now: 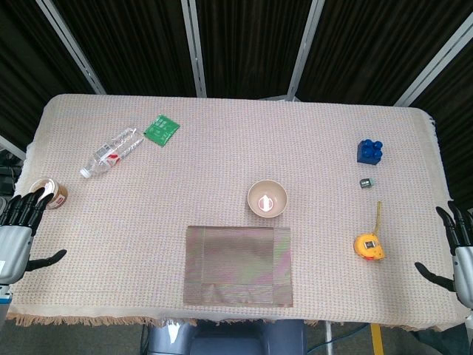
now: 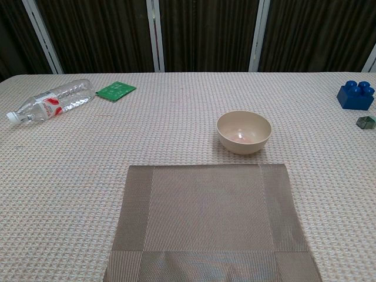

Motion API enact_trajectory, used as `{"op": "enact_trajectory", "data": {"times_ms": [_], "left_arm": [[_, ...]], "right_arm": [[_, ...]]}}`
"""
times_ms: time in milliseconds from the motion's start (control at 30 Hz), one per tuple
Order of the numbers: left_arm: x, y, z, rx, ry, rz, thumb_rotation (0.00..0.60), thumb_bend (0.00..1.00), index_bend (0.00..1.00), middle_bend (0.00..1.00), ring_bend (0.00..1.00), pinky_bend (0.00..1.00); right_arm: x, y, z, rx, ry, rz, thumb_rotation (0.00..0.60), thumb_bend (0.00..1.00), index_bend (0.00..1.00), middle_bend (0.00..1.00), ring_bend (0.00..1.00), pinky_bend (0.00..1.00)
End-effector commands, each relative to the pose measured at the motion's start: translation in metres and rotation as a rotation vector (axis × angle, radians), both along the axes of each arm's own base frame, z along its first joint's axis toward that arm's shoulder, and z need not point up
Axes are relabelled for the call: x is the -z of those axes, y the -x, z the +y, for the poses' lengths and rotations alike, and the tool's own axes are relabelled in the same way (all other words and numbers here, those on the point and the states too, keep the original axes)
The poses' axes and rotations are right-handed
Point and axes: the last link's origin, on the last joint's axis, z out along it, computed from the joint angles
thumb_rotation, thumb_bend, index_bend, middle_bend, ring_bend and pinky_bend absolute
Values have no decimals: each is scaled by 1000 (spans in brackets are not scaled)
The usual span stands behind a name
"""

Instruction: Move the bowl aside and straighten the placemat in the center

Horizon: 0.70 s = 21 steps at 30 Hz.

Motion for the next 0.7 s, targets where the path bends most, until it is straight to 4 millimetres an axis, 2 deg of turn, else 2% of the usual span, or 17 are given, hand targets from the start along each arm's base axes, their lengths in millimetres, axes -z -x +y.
{"op": "enact_trajectory", "data": {"times_ms": [33,233,367,500,600,633,700], "left_arm": [[0,0,0,1,-2,2,600,0,0,0,0,0],[-2,0,0,-3,-5,-8,600,0,0,0,0,0],[-4,1,2,-2,-19,-4,600,0,0,0,0,0],[-2,2,3,-8,-23,3,600,0,0,0,0,0],[0,2,4,-12,-32,15,600,0,0,0,0,0],[0,3,4,-14,-33,17,600,0,0,0,0,0],[2,4,7,-27,-38,30,600,0,0,0,0,0]], "right_arm": [[1,0,0,1,-5,1,600,0,70,0,0,0],[8,-1,-6,6,-48,-8,600,0,70,0,0,0],[17,-6,-21,-8,-102,0,600,0,81,0,0,0],[41,-20,-59,-31,-256,8,600,0,96,0,0,0],[59,-42,-93,-64,-370,12,600,0,103,0,0,0],[62,-45,-99,-71,-385,15,600,0,106,0,0,0],[80,-65,-125,-101,-458,28,600,0,114,0,0,0]]}}
